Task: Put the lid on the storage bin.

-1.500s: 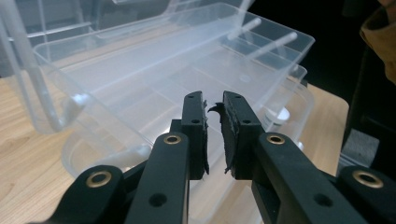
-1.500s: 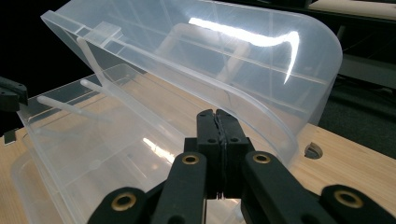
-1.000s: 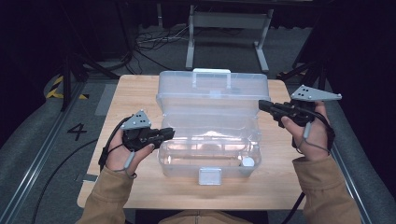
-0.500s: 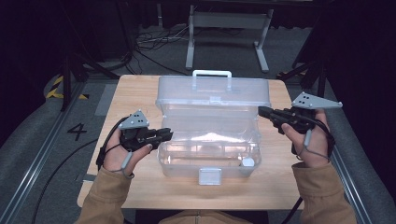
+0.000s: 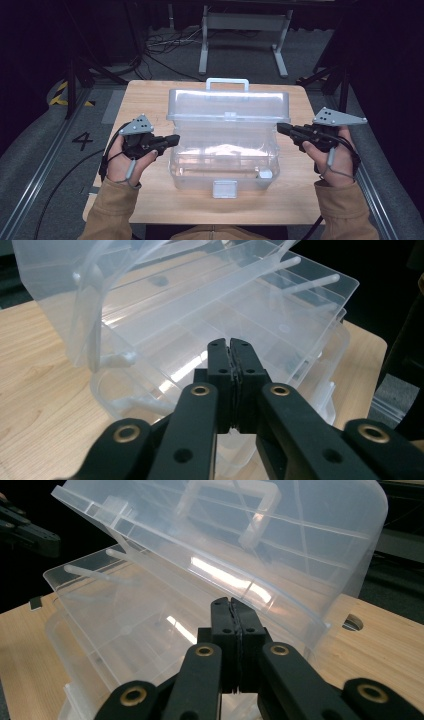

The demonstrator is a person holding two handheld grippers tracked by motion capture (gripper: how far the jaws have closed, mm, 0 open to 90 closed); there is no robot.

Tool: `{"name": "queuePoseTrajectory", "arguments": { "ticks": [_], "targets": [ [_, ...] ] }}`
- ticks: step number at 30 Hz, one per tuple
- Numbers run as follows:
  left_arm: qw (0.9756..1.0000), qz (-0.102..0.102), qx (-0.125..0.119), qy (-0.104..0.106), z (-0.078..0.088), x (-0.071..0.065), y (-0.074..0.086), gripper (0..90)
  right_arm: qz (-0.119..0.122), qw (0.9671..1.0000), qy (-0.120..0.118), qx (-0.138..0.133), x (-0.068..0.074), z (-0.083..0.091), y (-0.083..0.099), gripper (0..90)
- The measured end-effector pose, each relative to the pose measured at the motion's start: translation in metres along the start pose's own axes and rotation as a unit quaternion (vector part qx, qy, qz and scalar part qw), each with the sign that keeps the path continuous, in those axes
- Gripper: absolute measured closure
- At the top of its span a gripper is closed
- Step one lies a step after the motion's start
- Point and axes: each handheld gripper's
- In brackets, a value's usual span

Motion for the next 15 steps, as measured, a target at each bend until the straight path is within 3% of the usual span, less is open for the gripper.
{"name": "queuePoseTrajectory", "arguments": {
  "ticks": [15],
  "targets": [
    [0.9997, 0.014, 0.019, -0.006, 0.001, 0.0022, -0.0056, 89.8, 0.01, 0.9992, -0.014, 0.035, 0.008, 0.0014, 0.0083, 89.8]
  ]
}}
Point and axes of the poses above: each handheld gripper's, and its own axes: z roughly backward along the jaws, y roughly out of its underside, x roughly to its left, and after that the axes turned 2 degrees about x, right-handed
